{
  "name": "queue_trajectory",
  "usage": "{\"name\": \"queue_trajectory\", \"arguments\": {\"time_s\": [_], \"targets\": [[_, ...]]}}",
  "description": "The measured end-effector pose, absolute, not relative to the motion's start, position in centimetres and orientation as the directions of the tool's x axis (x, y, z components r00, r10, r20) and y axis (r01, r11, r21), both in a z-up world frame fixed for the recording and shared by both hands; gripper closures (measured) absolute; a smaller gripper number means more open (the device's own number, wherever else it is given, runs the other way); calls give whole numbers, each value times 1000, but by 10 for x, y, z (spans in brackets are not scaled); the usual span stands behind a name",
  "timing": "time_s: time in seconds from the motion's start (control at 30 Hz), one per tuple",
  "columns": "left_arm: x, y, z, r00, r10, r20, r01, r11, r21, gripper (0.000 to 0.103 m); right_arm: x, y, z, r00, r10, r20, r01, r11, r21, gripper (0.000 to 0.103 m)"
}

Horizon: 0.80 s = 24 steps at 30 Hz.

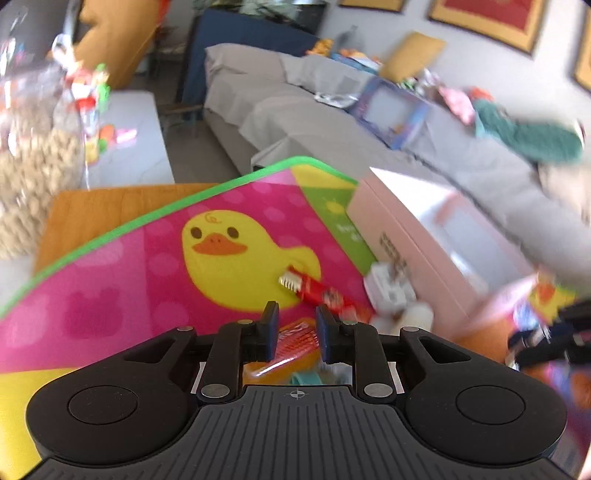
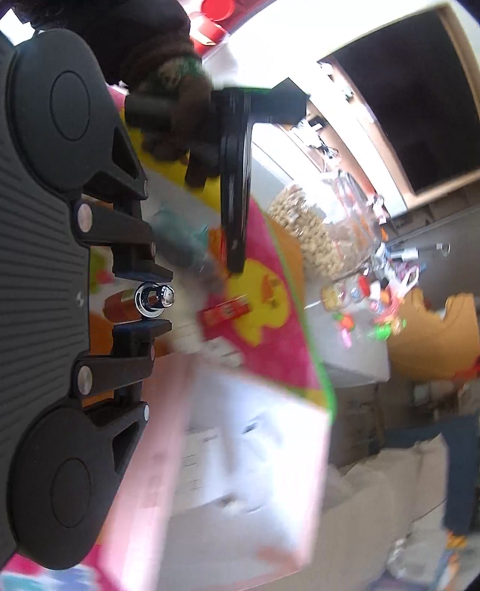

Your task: Organize rigid objects

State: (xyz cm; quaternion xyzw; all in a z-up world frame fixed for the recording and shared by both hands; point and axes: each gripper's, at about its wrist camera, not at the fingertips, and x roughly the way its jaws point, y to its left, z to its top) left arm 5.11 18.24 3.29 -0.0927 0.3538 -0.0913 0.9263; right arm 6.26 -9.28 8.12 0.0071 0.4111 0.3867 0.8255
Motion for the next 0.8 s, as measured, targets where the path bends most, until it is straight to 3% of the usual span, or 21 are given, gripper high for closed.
{"name": "queue_trajectory", "arguments": {"time_s": [0.13, 0.27, 0.47, 0.6, 0.8], "targets": [[34, 164, 37, 712, -127, -690, 153, 988, -25, 76, 60, -122, 63, 403, 600, -691, -560, 759, 332, 83], [34, 151, 38, 696, -68, -715, 175, 981, 78, 75, 54, -143, 52, 447, 582, -679, -533, 783, 320, 79], [62, 134, 31, 655, -1, -755, 134, 984, 115, 70, 46, -157, 41, 536, 484, -692, -494, 844, 209, 70], [68, 130, 23, 640, 20, -768, 108, 987, 116, 70, 35, -163, 31, 599, 427, -678, -474, 871, 131, 40], [65, 143, 21, 635, -18, -772, 33, 999, 3, 71, 20, -171, 23, 597, 465, -654, -459, 866, 197, 38]]}}
